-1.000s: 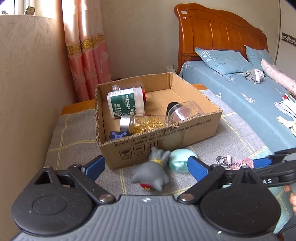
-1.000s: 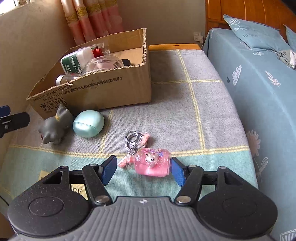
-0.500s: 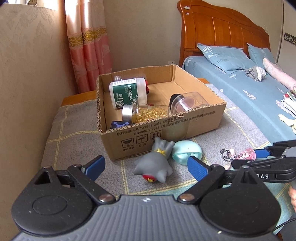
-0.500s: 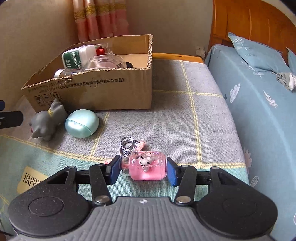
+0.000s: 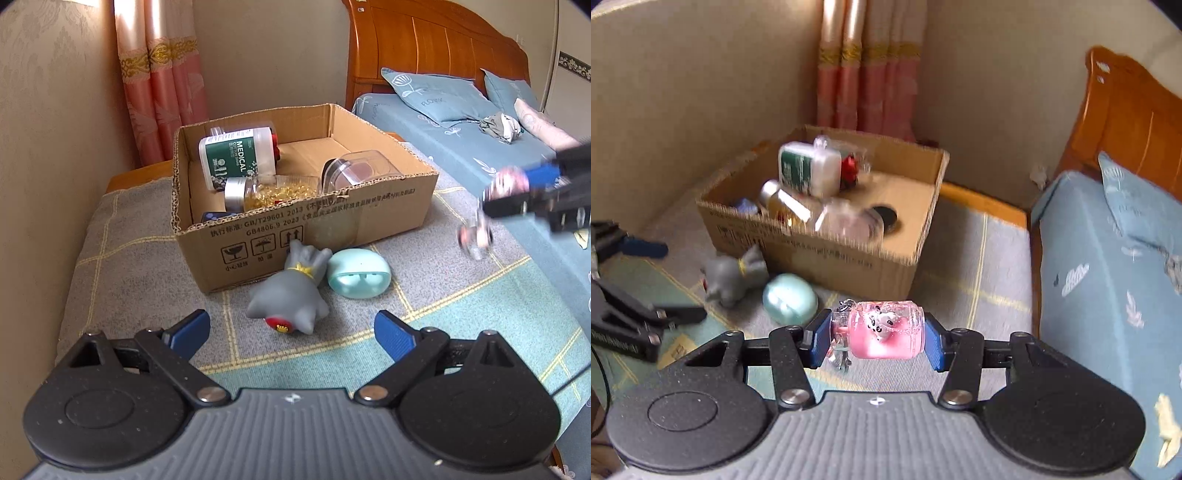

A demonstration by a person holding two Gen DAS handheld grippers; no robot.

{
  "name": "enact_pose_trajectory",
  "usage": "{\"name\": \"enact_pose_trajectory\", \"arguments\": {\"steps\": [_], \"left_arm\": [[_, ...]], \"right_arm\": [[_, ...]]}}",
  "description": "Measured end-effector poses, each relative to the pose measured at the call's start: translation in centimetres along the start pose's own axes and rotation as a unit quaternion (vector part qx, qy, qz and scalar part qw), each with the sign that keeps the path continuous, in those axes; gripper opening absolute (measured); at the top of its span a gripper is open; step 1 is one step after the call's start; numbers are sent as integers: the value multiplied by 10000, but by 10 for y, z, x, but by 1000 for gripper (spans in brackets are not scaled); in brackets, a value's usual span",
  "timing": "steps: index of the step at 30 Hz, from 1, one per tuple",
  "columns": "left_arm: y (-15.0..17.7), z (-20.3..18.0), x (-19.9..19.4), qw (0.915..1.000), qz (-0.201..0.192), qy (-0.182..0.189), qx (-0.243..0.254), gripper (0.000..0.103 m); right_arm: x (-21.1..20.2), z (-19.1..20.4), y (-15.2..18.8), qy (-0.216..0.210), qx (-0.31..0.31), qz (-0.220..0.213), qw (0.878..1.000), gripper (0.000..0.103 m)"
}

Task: Organize rigid objects
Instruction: 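Drop the pink keychain toy into the box with the right tool, then grasp the grey cat figurine with the left tool while the right tool grasps the mint-green case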

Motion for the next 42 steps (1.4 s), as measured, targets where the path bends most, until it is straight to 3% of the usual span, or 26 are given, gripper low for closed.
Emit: {"name": "enact_pose_trajectory", "arguments": {"steps": [7, 13, 17, 18, 19, 20, 22, 23, 32, 42], "left_arm": [[6, 1, 0, 10000, 35, -34, -30, 95], [10, 7, -8, 9997, 8, -171, -148, 95], [14, 14, -15, 9991, -18, -314, -286, 95], [16, 15, -17, 9989, -16, -349, -310, 95], [18, 17, -18, 9987, -12, -380, -338, 95], [19, 20, -19, 9985, -2, -403, -372, 95], [22, 24, -21, 9981, 10, -445, -422, 95], [23, 26, -22, 9980, 12, -464, -438, 95], [26, 30, -23, 9977, 15, -483, -485, 95], [28, 32, -26, 9967, -30, -627, -513, 96]], "right_arm": [[-5, -12, -73, -112, -246, -520, 9983, 55], [47, -4, -134, -463, -306, -289, 9980, 55], [92, 9, -161, -256, -290, -129, 9992, 56], [102, 10, -165, -269, -209, -70, 9994, 56], [110, 10, -167, -323, -155, -36, 9994, 64], [114, 10, -168, -345, -126, 3, 9993, 70], [113, 8, -165, -336, -13, -70, 9994, 99], [109, 6, -162, -378, 15, -144, 9992, 102], [65, 3, -133, -323, -236, -302, 9987, 103], [37, 16, -65, -443, 66, 50, 9990, 103]]}}
Point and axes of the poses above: each gripper's, at about its wrist camera, not at the fingertips, and x roughly the way its jaws point, z to its left, y to its underside, the point moved 2 cm from there along x, roughly the way its jaws point, and after that the axes turned 15 degrees about y, right-handed, at the moved point
